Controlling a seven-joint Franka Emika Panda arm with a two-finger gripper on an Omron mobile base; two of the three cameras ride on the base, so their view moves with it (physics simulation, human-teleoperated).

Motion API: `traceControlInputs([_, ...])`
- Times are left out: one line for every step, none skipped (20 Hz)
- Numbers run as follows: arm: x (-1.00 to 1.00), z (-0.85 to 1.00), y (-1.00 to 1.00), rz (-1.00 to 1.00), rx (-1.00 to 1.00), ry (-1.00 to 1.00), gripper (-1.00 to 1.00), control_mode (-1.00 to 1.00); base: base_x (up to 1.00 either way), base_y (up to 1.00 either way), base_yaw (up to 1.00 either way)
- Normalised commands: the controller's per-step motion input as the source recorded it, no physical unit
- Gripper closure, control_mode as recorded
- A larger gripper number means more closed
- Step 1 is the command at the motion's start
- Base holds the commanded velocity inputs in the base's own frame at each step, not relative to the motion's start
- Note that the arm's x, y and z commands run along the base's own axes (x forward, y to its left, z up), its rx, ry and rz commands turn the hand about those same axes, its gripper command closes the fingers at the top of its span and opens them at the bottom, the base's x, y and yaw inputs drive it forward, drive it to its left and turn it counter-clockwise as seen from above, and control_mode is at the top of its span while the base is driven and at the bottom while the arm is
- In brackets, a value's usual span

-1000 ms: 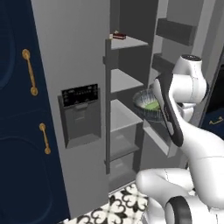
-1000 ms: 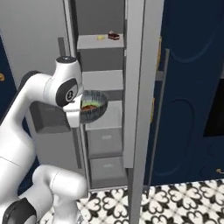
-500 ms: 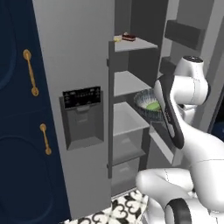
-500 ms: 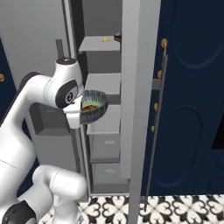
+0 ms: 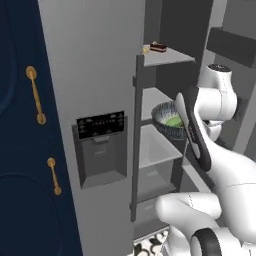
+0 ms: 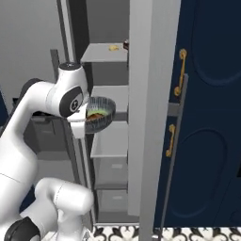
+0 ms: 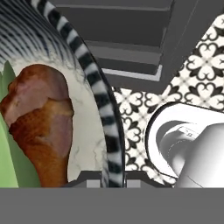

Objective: Pick the chicken drumstick and corn from their plates and place them in the bowl. Then put the bowl in the fridge.

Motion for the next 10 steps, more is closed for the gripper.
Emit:
traceControlInputs([0.00,0.00,0.00,0.00,0.00,0.00,1.00,1.00,0.40,-0.36,0.01])
traceControlInputs([0.00,0.00,0.00,0.00,0.00,0.00,1.00,1.00,0.30,-0.40,0.03])
traceControlInputs([0.00,0.00,0.00,0.00,0.00,0.00,1.00,1.00,0.30,-0.27,0.01])
traceControlInputs([0.00,0.00,0.00,0.00,0.00,0.00,1.00,1.00,0.38,0.00,0.00])
traceControlInputs([0.00,0.00,0.00,0.00,0.00,0.00,1.00,1.00,0.46,-0.17,0.00])
traceControlInputs([0.00,0.00,0.00,0.00,0.00,0.00,1.00,1.00,0.54,0.00,0.00])
traceControlInputs([0.00,0.00,0.00,0.00,0.00,0.00,1.00,1.00,0.65,0.00,-0.03])
traceControlInputs([0.00,0.00,0.00,0.00,0.00,0.00,1.00,1.00,0.66,0.05,-0.03])
traceControlInputs([0.00,0.00,0.00,0.00,0.00,0.00,1.00,1.00,0.81,0.00,0.00])
traceControlInputs([0.00,0.00,0.00,0.00,0.00,0.00,1.00,1.00,0.59,-0.05,0.00])
